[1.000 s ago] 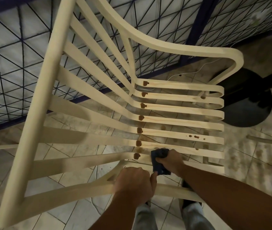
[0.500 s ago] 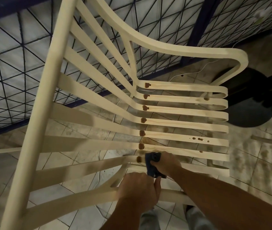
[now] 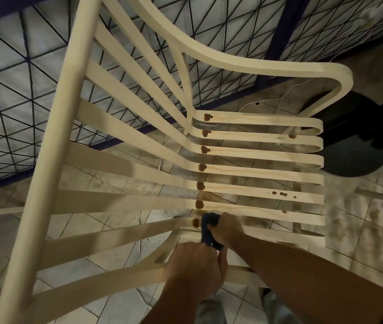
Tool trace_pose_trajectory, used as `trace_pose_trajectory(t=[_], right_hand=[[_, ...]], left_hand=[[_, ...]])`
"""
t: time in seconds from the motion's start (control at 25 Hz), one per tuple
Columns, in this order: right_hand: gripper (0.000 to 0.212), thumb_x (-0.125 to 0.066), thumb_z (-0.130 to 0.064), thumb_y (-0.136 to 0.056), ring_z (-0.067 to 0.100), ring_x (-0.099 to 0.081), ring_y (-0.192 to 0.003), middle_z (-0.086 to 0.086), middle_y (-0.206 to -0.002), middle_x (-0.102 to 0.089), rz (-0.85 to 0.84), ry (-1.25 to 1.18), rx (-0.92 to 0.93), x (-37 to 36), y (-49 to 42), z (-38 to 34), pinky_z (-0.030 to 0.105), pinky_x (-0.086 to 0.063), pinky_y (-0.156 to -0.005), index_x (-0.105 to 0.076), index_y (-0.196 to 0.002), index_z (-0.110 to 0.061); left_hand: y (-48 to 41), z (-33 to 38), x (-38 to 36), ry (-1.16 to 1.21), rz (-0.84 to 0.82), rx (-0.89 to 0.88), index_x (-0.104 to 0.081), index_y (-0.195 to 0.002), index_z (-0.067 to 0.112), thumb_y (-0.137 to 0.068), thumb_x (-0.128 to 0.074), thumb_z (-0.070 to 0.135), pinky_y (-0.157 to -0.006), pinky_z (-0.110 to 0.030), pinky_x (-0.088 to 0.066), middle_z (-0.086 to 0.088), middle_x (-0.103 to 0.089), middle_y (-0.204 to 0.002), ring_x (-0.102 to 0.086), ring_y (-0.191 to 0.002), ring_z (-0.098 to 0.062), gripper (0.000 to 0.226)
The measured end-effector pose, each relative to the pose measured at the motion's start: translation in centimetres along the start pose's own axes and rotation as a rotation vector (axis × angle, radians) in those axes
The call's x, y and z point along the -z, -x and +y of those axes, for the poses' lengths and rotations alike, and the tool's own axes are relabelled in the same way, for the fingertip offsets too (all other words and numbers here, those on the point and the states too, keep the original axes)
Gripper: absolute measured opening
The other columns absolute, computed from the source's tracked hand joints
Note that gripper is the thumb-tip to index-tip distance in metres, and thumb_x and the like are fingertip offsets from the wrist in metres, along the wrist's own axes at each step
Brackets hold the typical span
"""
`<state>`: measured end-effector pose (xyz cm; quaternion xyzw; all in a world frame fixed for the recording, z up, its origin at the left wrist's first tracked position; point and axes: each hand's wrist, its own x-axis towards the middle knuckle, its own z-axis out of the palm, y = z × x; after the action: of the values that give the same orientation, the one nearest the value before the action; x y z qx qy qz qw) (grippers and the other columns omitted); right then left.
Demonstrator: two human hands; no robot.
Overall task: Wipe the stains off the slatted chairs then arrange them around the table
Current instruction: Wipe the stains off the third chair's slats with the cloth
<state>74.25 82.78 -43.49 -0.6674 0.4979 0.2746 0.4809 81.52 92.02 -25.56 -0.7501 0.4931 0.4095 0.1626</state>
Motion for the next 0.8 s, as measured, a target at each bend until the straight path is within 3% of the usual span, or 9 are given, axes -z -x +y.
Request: trace_pose_trajectory(t=[0.16, 0.32, 0.4, 0.48, 0.64, 0.8], right_hand=[[0.019, -0.063, -0.027, -0.098, 0.004, -0.060, -0.059, -0.005, -0.072, -0.064, 0.015, -0.032, 0.043, -0.8, -0.1, -2.8, 0.016, -0.043, -0.048, -0.061, -0.080, -0.022], [0.015, -0.065, -0.032, -0.097, 0.011, -0.067, -0.068, -0.001, -0.078, -0.068, -0.016, 0.060, 0.023, 1.8, 0.3, 0.7, 0.028, -0.057, -0.064, -0.063, -0.088, -0.021], [0.014, -0.067, -0.036, -0.096, 0.004, -0.061, -0.070, -0.007, -0.081, -0.065, 0.005, 0.194, 0.023, 4.6, 1.1, 4.0, 0.018, -0.046, -0.060, -0.059, -0.090, -0.026], [0.017, -0.071, -0.040, -0.092, 0.002, -0.056, -0.071, -0.009, -0.084, -0.063, 0.034, 0.285, 0.004, 7.5, 1.9, 6.8, 0.017, -0.041, -0.061, -0.060, -0.094, -0.026], [0.029, -0.067, -0.045, -0.092, 0.015, -0.064, -0.083, -0.002, -0.093, -0.069, 0.042, 0.458, -0.001, 8.3, 1.6, 6.9, 0.030, -0.055, -0.078, -0.070, -0.105, -0.019], [0.019, -0.061, -0.032, -0.099, 0.019, -0.069, -0.089, 0.001, -0.092, -0.069, -0.048, 0.478, 0.116, 4.3, 0.7, 1.4, 0.035, -0.059, -0.083, -0.071, -0.104, -0.017]], left_hand=[[0.0, 0.0, -0.4, -0.020, -0.014, 0.007, -0.054, -0.082, 0.020, -0.108, -0.013, 0.056, -0.065, -0.034, -0.043, 0.000, -0.053, -0.070, -0.053, -0.065, -0.015, 0.060], [0.4, 0.0, 0.1, -0.014, 0.023, 0.014, -0.058, -0.080, 0.018, -0.107, -0.015, 0.056, -0.068, -0.034, -0.046, -0.001, -0.056, -0.069, -0.054, -0.065, -0.014, 0.063], [0.7, 0.1, 0.3, -0.009, 0.061, 0.015, -0.063, -0.083, 0.017, -0.107, -0.016, 0.056, -0.075, -0.036, -0.051, -0.002, -0.059, -0.072, -0.060, -0.072, -0.017, 0.065], [0.8, -0.1, 0.4, 0.001, 0.083, 0.027, -0.060, -0.080, 0.018, -0.107, -0.018, 0.056, -0.074, -0.036, -0.050, 0.000, -0.055, -0.069, -0.060, -0.072, -0.019, 0.062], [0.7, 0.0, 0.3, 0.004, 0.086, 0.031, -0.060, -0.079, 0.018, -0.106, -0.019, 0.055, -0.073, -0.035, -0.050, -0.001, -0.058, -0.070, -0.060, -0.071, -0.018, 0.061], [0.8, 0.1, 0.6, -0.012, 0.081, 0.033, -0.051, -0.075, 0.017, -0.107, -0.021, 0.048, -0.067, -0.035, -0.040, -0.001, -0.047, -0.065, -0.049, -0.063, -0.016, 0.053]])
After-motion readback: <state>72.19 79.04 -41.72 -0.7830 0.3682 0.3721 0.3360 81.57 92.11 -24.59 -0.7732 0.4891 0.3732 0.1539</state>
